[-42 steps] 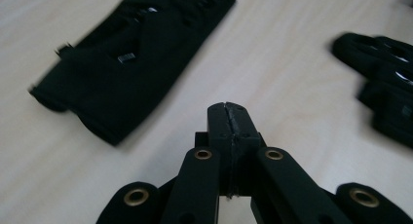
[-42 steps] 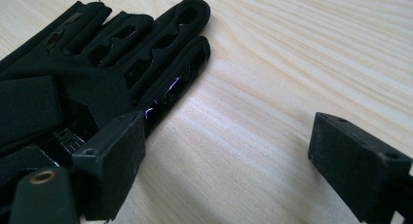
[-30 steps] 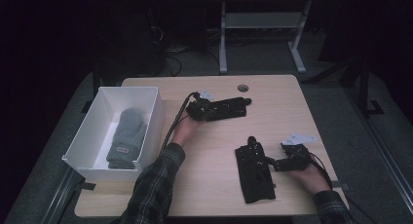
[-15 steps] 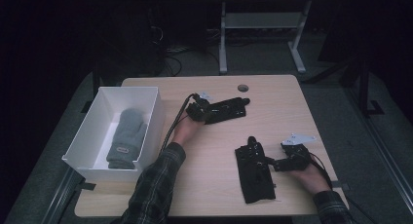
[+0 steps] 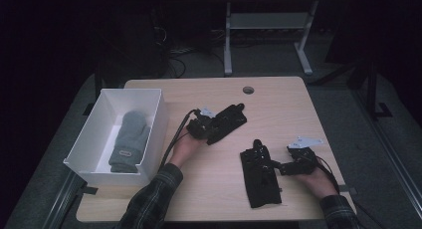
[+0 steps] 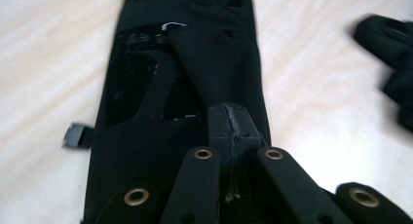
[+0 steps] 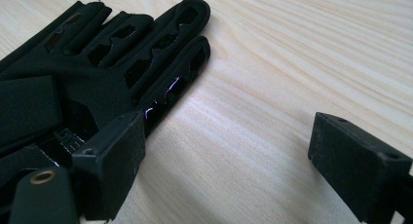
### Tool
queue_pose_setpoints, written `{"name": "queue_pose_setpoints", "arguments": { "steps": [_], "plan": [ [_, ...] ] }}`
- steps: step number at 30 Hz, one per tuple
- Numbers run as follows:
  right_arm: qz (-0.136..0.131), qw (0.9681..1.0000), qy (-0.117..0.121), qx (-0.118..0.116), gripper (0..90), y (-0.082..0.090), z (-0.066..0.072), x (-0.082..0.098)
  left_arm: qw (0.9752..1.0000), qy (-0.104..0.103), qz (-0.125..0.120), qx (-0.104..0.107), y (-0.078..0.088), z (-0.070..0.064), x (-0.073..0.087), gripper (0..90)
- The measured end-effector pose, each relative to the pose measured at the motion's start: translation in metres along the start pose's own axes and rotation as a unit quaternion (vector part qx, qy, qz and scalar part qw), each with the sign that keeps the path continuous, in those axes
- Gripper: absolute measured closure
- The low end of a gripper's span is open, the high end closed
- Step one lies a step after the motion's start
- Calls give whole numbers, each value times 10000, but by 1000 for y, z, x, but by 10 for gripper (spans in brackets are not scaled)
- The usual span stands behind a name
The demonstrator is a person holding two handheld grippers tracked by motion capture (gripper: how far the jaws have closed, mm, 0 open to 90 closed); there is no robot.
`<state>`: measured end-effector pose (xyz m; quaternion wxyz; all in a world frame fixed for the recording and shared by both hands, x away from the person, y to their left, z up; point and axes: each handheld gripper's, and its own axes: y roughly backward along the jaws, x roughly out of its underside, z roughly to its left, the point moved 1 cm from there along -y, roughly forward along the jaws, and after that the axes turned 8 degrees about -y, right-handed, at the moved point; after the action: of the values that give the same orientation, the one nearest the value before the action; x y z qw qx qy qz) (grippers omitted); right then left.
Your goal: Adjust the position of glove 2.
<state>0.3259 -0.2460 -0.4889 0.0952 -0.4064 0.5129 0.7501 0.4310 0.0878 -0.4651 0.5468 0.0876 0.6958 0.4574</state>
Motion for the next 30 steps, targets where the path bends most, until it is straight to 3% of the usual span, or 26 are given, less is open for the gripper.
{"name": "queue_pose_setpoints", "arguments": {
  "steps": [5,9,13,19,25,30],
  "plan": [
    [5,10000,3,7,134,0,0,0,9999,-128,82,53,11,-20,9,896],
    [7,10000,3,11,134,0,0,0,9997,-217,130,44,18,-27,13,896],
    [8,10000,3,12,134,0,0,0,9999,-101,-21,-44,25,-17,9,896],
    [8,10000,0,12,134,0,0,0,9990,136,-103,-418,24,9,-3,896],
    [9,10000,3,11,134,0,0,0,9984,383,41,-410,6,25,-2,896],
    [8,10000,5,10,135,0,0,0,9982,473,120,-349,-1,25,4,896]
  ]
}}
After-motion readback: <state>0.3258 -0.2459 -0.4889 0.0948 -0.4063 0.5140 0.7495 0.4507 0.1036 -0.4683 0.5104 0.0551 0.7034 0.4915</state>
